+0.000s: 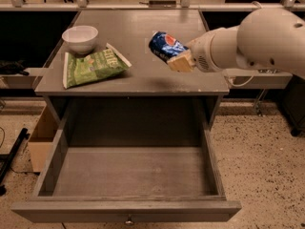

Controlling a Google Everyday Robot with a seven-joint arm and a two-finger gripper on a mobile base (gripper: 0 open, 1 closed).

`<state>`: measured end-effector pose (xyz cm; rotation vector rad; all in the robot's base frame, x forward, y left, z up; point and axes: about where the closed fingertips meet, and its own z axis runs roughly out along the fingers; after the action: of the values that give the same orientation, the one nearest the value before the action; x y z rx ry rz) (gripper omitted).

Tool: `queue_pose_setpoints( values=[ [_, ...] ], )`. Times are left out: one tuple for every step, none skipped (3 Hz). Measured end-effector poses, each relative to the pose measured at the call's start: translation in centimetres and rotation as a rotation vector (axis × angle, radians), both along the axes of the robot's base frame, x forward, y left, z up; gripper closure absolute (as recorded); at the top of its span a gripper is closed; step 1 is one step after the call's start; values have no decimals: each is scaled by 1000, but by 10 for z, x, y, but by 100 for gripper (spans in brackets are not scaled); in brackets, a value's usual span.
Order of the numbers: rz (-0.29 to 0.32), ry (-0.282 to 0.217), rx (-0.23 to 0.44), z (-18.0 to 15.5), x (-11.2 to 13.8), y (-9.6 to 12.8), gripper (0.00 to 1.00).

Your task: Pick pepsi can from top drawer and place on counter

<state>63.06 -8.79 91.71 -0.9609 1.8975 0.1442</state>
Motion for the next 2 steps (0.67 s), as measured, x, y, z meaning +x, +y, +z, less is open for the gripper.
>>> queue_pose_setpoints(
  values=[
    [-1, -8, -31, 2, 20, 4, 100],
    [-17, -9, -63, -2, 43, -3, 100]
  ],
)
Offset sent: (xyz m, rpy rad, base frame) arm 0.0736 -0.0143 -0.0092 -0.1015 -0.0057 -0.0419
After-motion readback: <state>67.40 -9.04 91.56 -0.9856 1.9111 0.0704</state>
